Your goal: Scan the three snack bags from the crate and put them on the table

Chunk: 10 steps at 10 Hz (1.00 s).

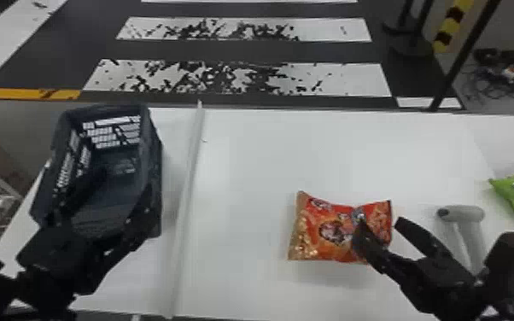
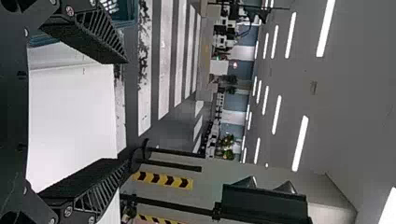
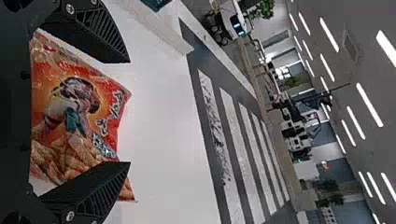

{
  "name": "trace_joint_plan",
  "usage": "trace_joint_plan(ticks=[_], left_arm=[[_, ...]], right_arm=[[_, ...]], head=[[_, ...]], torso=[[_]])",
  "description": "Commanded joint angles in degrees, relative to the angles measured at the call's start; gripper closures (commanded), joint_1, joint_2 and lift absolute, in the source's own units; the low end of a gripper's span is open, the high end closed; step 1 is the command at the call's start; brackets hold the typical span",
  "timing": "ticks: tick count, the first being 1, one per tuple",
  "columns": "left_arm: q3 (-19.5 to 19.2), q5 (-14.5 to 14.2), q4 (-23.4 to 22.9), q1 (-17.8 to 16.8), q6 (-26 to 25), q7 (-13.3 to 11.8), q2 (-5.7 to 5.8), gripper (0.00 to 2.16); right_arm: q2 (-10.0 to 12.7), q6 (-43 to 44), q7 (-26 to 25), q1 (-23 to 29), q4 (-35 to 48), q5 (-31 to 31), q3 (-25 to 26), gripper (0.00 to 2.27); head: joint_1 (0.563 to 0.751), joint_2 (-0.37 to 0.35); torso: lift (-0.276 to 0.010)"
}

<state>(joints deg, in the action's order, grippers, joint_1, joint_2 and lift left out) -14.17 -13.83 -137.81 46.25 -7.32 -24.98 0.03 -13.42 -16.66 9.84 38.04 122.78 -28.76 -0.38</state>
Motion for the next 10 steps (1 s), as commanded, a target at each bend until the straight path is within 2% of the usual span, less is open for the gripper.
trace_joint_plan(ticks=[1, 2, 3, 4, 5, 6, 7, 8, 10], left_arm=[[-1.4, -1.4, 0.4, 1.9, 2.3, -0.2, -0.18, 0.14], [-1.6, -1.5, 0.8, 2.2, 2.3, -0.7, -0.18, 0.14], [-1.7, -1.9, 0.8, 2.3, 2.3, -1.1, -0.18, 0.14], [-1.7, -2.2, 1.0, 2.3, 2.3, -1.4, -0.18, 0.14], [-2.2, -3.4, 1.7, 2.1, 2.3, -1.8, -0.18, 0.14], [-2.4, -4.1, 2.4, 1.7, 2.3, -2.5, -0.18, 0.14], [-2.4, -4.4, 2.8, 1.5, 2.3, -2.6, -0.18, 0.14], [-2.4, -4.7, 3.1, 1.5, 2.3, -3.2, -0.18, 0.14], [-2.4, -4.8, 3.2, 1.5, 2.1, -3.6, -0.18, 0.14]], right_arm=[[0.7, -4.4, 1.7, -1.3, -1.1, -1.9, -2.3, 0.18], [1.6, -5.6, 2.8, -2.1, -1.6, -1.7, -3.9, 0.34], [2.3, -7.6, 4.1, -2.4, -1.4, -1.7, -4.9, 0.34], [2.4, -8.8, 4.8, -2.5, -1.0, -0.9, -5.9, 0.32], [2.3, -10.7, 6.6, -3.1, -1.0, 1.6, -7.5, 0.17], [1.0, -10.2, 8.0, -3.4, -0.9, 8.5, -11.0, 0.17], [-1.4, -8.3, 7.9, -4.3, -1.1, 14.0, -14.6, 0.17], [-2.3, -7.6, 7.8, -5.5, -1.9, 19.3, -17.6, 0.17], [-3.8, -1.2, 5.6, -8.2, -5.0, 26.4, -21.3, 0.17]], head=[[0.695, 0.091], [0.695, 0.144], [0.695, 0.194], [0.695, 0.234], [0.695, 0.251], [0.695, 0.282], [0.695, 0.317], [0.695, 0.35], [0.695, 0.35]], torso=[[-0.094], [-0.094], [-0.094], [-0.094], [-0.094], [-0.094], [-0.094], [-0.094], [-0.094]])
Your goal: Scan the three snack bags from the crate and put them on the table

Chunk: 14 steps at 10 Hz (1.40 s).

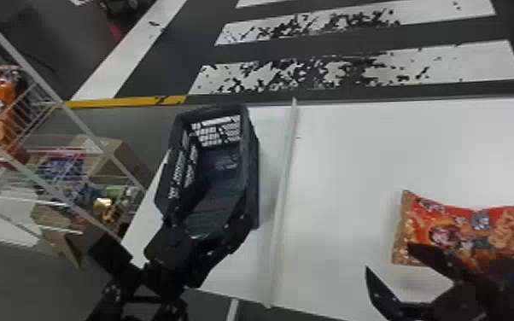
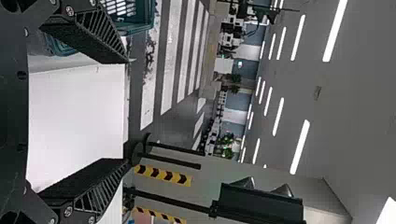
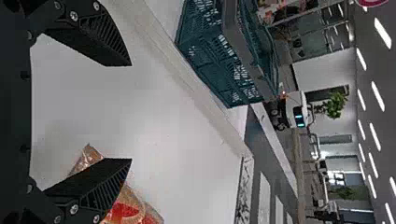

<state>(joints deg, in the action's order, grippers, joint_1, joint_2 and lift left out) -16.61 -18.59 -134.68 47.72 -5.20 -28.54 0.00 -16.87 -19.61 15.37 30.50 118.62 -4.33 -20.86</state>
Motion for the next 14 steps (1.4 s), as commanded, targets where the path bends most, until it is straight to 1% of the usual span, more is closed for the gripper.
trace_joint_plan(ticks=[1, 3, 6, 7, 8, 9, 10, 11, 12, 14], left_arm=[[0.0, -0.1, -0.1, 0.0, -0.2, -0.5, -0.15, 0.14], [0.1, -0.2, 0.2, 0.0, -0.6, -1.2, -0.15, 0.14], [0.4, -0.7, 0.4, -0.2, -0.6, -2.0, -0.15, 0.14], [0.5, -0.7, 0.3, -0.4, -0.9, -2.2, -0.15, 0.14], [0.6, -1.0, 0.3, -0.5, -0.9, -2.7, -0.15, 0.14], [0.7, -1.1, 0.3, -0.6, -0.9, -2.9, -0.15, 0.14], [0.6, -1.4, 0.5, -0.8, -1.1, -3.6, -0.15, 0.14], [0.5, -1.8, 0.8, -1.4, -1.6, -4.5, 0.26, 0.14], [-0.1, -2.7, 1.3, -1.4, -2.0, -5.0, 0.35, 0.14], [-1.8, -4.4, 1.9, -1.0, -1.8, -6.2, 0.35, 0.14]], right_arm=[[-1.5, 4.7, -2.5, -1.3, -1.8, 4.6, -1.5, 0.17], [-4.0, 11.2, -8.9, -1.9, -3.7, 11.1, -3.7, 0.17], [-6.9, 12.4, -15.6, -1.9, -5.3, 18.7, -8.3, 0.17], [-7.8, 11.7, -18.5, -1.9, -5.9, 23.6, -10.8, 0.17], [-8.0, 10.7, -19.9, -2.3, -6.2, 26.6, -12.3, 0.17], [-8.2, 9.1, -20.3, -3.0, -6.6, 27.3, -13.0, 0.17], [-8.6, 7.9, -22.3, -4.2, -8.1, 28.9, -14.5, 0.17], [-9.1, 5.1, -25.5, -5.0, -9.2, 32.2, -16.8, 0.17], [-9.3, 1.5, -27.1, -7.0, -10.4, 33.1, -19.6, 0.17], [-9.0, -3.7, -28.8, -10.2, -11.9, 33.6, -22.7, 0.16]], head=[[0.695, 0.35], [0.695, 0.35], [0.695, 0.332], [0.695, 0.332], [0.695, 0.336], [0.695, 0.342], [0.695, 0.345], [0.695, 0.336], [0.695, 0.321], [0.695, 0.325]], torso=[[-0.094], [-0.094], [-0.094], [-0.094], [-0.094], [-0.094], [-0.094], [-0.094], [-0.094], [-0.094]])
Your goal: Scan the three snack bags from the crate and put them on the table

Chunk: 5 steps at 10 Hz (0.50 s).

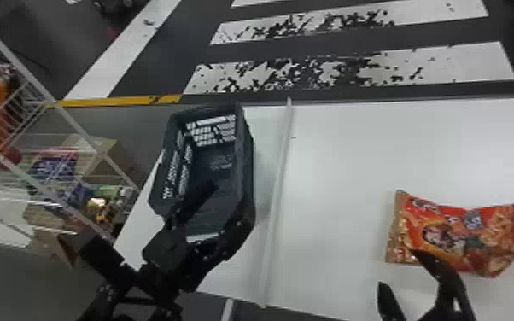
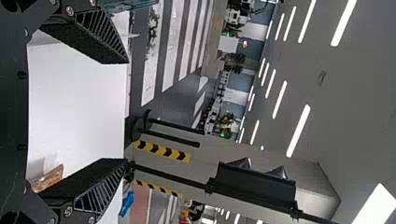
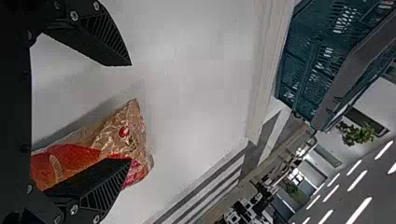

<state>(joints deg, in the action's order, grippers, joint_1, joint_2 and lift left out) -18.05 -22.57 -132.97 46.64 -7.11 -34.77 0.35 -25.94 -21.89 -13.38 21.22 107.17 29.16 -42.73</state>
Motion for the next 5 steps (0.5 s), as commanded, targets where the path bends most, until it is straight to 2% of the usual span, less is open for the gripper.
trace_joint_plan(ticks=[1, 5], left_arm=[[-0.9, -0.8, 0.5, 0.1, 0.1, -0.4, 0.0, 0.14], [-1.0, -1.0, 0.7, -0.7, 0.1, 0.0, 0.0, 0.14]], right_arm=[[0.4, -2.5, -0.2, -1.9, -0.6, 0.3, -1.7, 0.16], [2.3, -9.0, -2.8, -7.5, -4.0, 1.2, -4.7, 0.16]], head=[[0.695, 0.331], [0.695, 0.339]], torso=[[-0.094], [-0.094]])
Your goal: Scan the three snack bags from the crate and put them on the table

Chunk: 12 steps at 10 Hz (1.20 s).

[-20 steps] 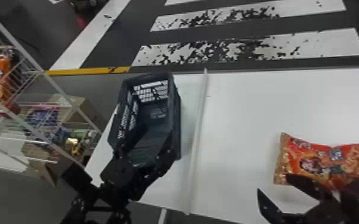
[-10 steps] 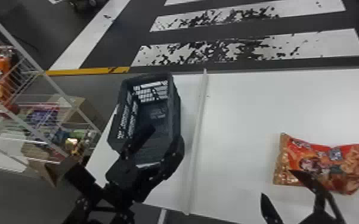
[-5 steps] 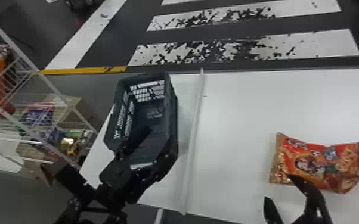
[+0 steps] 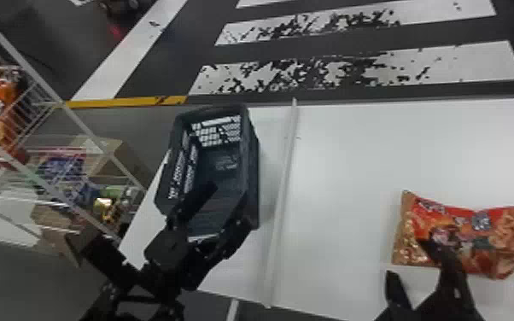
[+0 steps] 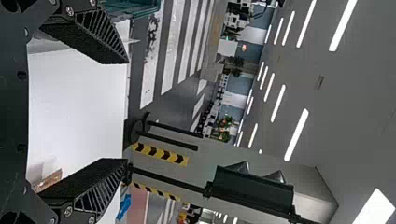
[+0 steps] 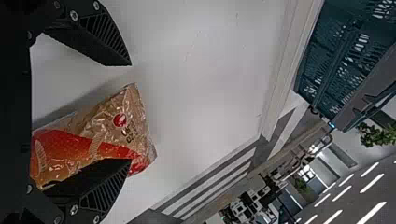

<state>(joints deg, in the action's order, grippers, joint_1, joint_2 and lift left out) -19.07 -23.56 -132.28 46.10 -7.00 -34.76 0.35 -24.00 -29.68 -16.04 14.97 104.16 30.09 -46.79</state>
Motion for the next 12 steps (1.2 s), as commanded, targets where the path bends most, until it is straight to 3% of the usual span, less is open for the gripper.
trace_joint_plan(ticks=[1, 3, 4, 5, 9, 12], left_arm=[[0.0, -0.1, 0.0, -0.2, -0.2, -0.1, 0.0, 0.14], [-0.5, -0.5, 0.4, -0.2, -0.2, -0.5, 0.09, 0.14], [-0.8, -0.9, 0.7, -0.3, -0.2, -0.8, 0.17, 0.14], [-1.1, -1.1, 1.0, -0.4, -0.2, -0.8, 0.17, 0.14], [-0.8, -1.4, 1.5, -0.8, -0.2, -1.3, 0.17, 0.14], [-1.0, -1.8, 1.8, -0.7, 0.0, -2.1, 0.17, 0.14]], right_arm=[[0.7, -2.4, -1.5, -2.8, -2.8, 0.5, -1.7, 0.16], [1.9, -3.7, -3.9, -5.7, -7.4, 0.9, -2.9, 0.23], [2.1, -5.4, -4.1, -6.5, -7.7, 0.8, -3.3, 0.93], [1.8, -5.8, -4.3, -6.4, -6.8, 0.7, -3.2, 2.12], [-2.5, -6.7, -3.7, -2.9, 5.2, 0.7, -1.3, 2.24], [-4.2, -8.2, -0.1, 0.7, 17.3, -4.6, 7.1, 2.24]], head=[[0.695, 0.328], [0.695, 0.301], [0.695, 0.296], [0.695, 0.289], [0.695, 0.292], [0.695, 0.272]], torso=[[-0.094], [-0.094], [-0.094], [-0.094], [-0.094], [-0.094]])
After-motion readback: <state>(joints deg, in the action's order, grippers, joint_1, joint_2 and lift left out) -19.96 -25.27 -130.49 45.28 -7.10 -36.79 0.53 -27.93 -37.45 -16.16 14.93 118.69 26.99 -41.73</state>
